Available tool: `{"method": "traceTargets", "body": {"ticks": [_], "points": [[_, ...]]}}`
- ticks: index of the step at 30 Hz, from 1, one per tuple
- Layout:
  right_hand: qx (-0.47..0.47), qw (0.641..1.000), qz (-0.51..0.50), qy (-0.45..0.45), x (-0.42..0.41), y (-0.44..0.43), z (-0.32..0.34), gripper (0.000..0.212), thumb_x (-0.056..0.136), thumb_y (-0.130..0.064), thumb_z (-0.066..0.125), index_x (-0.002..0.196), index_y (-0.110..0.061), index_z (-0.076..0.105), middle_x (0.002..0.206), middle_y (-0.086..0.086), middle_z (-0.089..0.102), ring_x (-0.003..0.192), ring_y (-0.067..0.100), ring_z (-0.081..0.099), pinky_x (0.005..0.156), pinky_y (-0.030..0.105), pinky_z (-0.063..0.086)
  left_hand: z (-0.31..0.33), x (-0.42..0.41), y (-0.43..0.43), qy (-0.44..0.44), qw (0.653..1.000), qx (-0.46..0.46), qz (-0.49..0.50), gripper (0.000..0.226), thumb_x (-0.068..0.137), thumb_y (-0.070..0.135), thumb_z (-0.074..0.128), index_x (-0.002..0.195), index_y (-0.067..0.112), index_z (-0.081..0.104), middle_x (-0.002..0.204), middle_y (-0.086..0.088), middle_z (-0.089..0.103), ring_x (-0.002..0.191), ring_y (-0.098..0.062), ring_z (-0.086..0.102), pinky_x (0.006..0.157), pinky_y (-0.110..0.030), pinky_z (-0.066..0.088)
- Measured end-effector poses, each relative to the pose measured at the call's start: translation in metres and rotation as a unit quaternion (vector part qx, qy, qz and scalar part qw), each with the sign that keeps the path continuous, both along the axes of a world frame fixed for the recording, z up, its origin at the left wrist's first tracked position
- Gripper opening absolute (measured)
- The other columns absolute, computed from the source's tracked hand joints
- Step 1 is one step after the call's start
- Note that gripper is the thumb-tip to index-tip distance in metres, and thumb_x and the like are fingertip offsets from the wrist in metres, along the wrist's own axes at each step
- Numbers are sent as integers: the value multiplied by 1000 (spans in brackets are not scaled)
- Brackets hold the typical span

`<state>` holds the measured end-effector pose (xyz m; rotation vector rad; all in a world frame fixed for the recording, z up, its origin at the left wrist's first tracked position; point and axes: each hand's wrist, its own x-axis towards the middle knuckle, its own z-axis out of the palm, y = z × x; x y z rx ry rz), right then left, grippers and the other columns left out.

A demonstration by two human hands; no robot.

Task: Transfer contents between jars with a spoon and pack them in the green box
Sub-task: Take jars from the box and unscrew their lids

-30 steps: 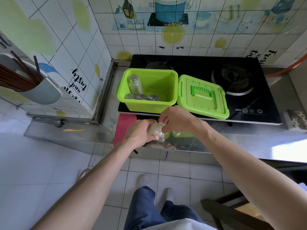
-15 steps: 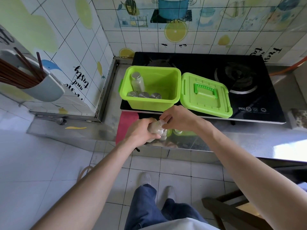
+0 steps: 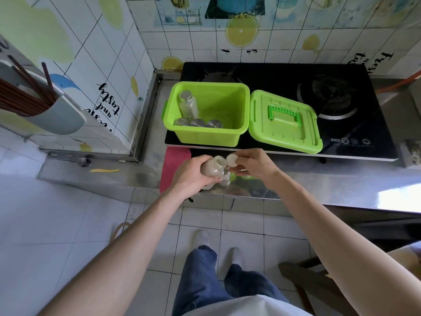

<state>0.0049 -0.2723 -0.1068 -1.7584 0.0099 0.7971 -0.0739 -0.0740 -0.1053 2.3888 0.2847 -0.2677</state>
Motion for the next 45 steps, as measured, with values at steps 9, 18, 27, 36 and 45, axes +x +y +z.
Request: {"method": "traceTargets", "body": {"ticks": [9,18,27,36,45], "points": [[10,989,-124,83,-6,-21,-34,19,101,-2,54,116,-1,65,103,20,74,71,16,74,66,24,62,-7,-3,5,8,1000,-9,17,57,73,47,90,124,36,68,104,17,72,97,-12,67,85,-40,58],[-48,959,-216,178,-3,-24,-85,21,95,5,59,114,12,63,97,29,72,63,26,75,62,34,65,-21,-11,11,3,997,-30,66,54,71,48,92,118,32,69,102,14,74,96,-13,70,81,-39,57],[-99,945,-227,213,-3,-12,-99,5,95,-3,61,96,2,61,99,26,73,78,38,75,63,39,63,-24,-16,12,7,993,-67,98,54,73,39,93,118,34,65,106,18,71,98,-5,68,85,-37,58],[-175,960,-147,164,-4,-19,-94,19,89,-10,54,93,-1,71,79,13,79,73,31,78,80,47,65,-30,-18,11,8,993,-73,97,51,73,37,91,116,38,63,109,19,71,101,-6,67,90,-43,57],[-240,970,-38,-21,-9,-17,-81,28,80,-25,74,107,-23,65,85,2,79,82,21,76,84,40,61,-28,-21,16,4,991,-76,106,50,73,30,91,111,43,61,107,20,70,97,0,66,89,-44,58]]}}
